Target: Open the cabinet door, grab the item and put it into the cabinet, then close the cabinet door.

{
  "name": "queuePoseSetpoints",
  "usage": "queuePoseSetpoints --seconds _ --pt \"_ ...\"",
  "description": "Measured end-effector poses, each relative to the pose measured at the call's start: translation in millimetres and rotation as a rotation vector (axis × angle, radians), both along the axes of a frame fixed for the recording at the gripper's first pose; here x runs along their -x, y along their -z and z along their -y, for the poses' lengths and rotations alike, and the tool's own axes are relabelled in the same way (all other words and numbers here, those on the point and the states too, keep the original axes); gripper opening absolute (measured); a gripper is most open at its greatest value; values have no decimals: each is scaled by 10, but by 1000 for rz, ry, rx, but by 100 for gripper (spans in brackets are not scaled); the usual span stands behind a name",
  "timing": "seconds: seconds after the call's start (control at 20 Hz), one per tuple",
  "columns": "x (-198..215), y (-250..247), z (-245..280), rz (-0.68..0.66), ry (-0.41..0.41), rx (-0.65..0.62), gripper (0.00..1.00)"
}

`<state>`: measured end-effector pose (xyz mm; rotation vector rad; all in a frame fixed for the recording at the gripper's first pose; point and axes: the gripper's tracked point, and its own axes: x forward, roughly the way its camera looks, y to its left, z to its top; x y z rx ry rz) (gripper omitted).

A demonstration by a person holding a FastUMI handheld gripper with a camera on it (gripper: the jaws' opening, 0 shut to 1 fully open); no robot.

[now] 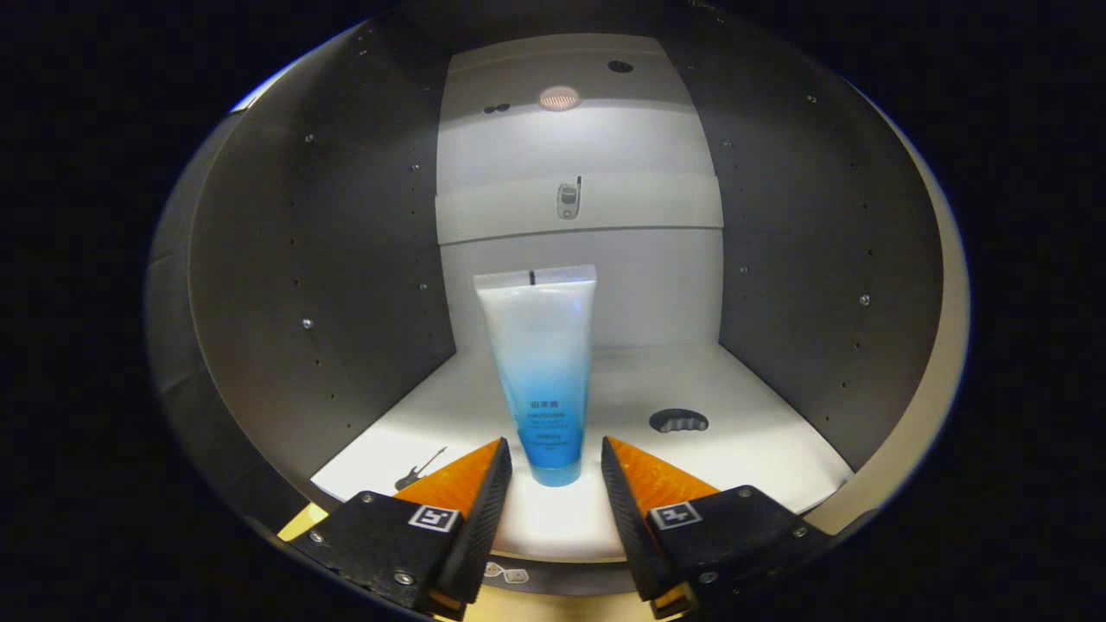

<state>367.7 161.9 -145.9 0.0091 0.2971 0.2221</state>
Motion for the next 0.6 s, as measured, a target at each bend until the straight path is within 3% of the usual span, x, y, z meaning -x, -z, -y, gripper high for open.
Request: queuePoseSetpoints --seconds 0.15,0.45,0.6 --pt "123 -85 -8 14 -4 24 81" --pt "685 -352 -92 63 -1 15 93" --pt "1068 -590 -90 118 7 27 93"
